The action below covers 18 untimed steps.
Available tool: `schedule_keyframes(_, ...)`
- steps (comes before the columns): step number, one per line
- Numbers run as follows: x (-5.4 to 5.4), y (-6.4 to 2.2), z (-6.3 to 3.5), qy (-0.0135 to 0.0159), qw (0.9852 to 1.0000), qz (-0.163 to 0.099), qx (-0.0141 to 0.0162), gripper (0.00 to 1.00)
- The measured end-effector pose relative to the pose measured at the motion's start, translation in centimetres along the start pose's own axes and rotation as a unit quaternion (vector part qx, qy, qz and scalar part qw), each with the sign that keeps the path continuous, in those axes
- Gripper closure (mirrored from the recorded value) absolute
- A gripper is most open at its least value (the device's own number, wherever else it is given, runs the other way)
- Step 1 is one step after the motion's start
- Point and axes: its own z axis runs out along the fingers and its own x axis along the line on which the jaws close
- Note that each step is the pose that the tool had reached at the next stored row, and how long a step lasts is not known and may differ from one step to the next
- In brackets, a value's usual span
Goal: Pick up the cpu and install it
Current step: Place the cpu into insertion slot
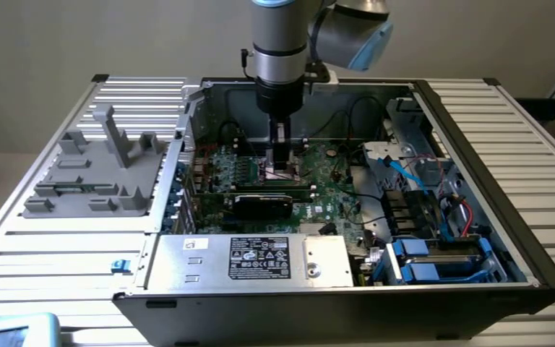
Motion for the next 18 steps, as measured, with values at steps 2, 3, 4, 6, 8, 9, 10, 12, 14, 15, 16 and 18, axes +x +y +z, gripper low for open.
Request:
schedule_keyframes(2,0.1,-0.13,0.14,0.0035,1.0000,0.000,-0.0005,0.44)
schedule_keyframes(3,0.1,-0.21,0.22,0.0049,1.0000,0.001,-0.0006,0.44)
schedule_keyframes(4,0.2,-0.29,0.29,0.0061,1.0000,0.001,-0.0008,0.44)
schedule_keyframes(6,0.2,-0.32,0.52,0.0086,1.0000,0.001,-0.0010,0.44)
schedule_keyframes(8,0.1,-0.34,0.78,0.0113,0.9999,0.002,-0.0010,0.44)
schedule_keyframes(9,0.1,-0.35,0.92,0.0125,0.9999,0.003,-0.0010,0.44)
schedule_keyframes(10,0.1,-0.36,1.08,0.0136,0.9999,0.003,-0.0010,0.44)
schedule_keyframes(12,0.1,-0.38,1.42,0.0145,0.9999,0.004,-0.0010,0.44)
schedule_keyframes(14,0.1,-0.41,1.69,0.0147,0.9999,0.005,-0.0010,0.44)
schedule_keyframes(15,0.1,-0.43,1.78,0.0147,0.9999,0.006,-0.0010,0.44)
schedule_keyframes(16,0.1,-0.44,1.86,0.0148,0.9999,0.006,-0.0010,0.44)
schedule_keyframes(18,0.1,-0.45,2.00,0.0148,0.9999,0.007,-0.0010,0.44)
